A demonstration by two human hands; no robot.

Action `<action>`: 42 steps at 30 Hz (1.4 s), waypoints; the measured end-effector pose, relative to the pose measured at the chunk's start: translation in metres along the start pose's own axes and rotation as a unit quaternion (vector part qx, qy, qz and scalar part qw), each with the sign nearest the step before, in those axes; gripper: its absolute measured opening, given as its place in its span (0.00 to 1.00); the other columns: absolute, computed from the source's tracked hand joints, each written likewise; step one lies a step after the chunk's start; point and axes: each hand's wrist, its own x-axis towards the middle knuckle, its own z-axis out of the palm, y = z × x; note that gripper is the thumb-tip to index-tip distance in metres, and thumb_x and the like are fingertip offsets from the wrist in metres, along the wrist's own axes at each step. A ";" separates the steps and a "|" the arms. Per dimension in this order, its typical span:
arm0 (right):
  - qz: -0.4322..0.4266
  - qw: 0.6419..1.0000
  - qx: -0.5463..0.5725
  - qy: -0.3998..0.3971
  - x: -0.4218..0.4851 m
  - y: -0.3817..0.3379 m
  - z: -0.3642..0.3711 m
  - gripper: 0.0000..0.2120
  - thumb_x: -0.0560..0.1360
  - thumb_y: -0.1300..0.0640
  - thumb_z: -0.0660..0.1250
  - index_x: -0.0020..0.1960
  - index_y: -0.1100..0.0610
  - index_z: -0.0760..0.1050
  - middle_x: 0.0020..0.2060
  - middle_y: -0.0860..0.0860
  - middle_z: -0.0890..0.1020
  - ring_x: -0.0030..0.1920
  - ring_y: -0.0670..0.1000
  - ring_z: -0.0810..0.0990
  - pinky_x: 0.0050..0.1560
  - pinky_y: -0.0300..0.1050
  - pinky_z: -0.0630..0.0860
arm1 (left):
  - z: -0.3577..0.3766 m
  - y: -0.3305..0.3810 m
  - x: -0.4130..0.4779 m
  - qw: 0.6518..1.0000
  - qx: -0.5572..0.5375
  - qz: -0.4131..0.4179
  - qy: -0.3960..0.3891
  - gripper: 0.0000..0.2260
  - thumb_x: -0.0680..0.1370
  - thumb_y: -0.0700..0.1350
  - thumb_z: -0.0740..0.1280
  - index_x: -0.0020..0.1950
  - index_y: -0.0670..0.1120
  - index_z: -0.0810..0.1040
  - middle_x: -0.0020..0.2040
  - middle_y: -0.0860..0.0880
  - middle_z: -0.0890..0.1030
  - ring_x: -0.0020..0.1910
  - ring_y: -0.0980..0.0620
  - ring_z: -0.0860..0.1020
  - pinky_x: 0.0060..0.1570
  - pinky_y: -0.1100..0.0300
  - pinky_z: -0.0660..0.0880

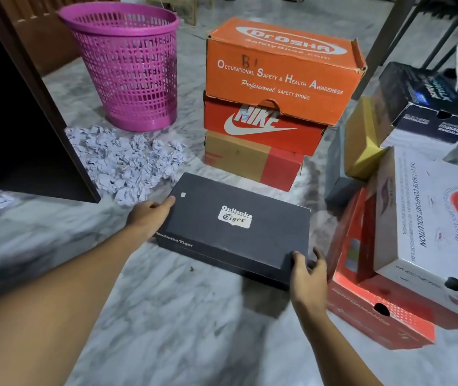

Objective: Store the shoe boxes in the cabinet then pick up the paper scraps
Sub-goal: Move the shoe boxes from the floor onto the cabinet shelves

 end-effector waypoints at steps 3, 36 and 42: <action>0.033 0.999 0.031 -0.012 -0.005 -0.003 0.005 0.22 0.80 0.47 0.63 0.71 0.53 0.68 0.60 0.52 0.78 0.59 0.55 0.77 0.57 0.48 0.71 | 0.003 0.000 -0.012 0.995 -0.053 -0.038 -0.072 0.19 0.73 0.62 0.68 0.54 0.50 0.80 0.51 0.51 0.83 0.47 0.49 0.82 0.43 0.57 0.78; -0.077 0.931 0.153 -0.321 -0.182 -0.192 0.111 0.08 0.79 0.46 0.60 0.52 0.45 0.76 0.51 0.49 0.80 0.47 0.49 0.77 0.39 0.46 0.73 | -0.345 -0.016 -0.208 0.983 -0.012 0.113 0.141 0.16 0.76 0.61 0.66 0.50 0.48 0.78 0.45 0.53 0.82 0.46 0.54 0.80 0.41 0.61 0.69; -0.055 0.889 0.148 -0.429 -0.279 -0.229 0.186 0.11 0.75 0.41 0.62 0.49 0.44 0.79 0.52 0.49 0.83 0.49 0.50 0.81 0.40 0.46 0.75 | -0.414 -0.057 -0.264 0.904 -0.188 0.104 0.368 0.23 0.65 0.65 0.67 0.46 0.47 0.78 0.45 0.46 0.83 0.49 0.43 0.81 0.52 0.47 0.77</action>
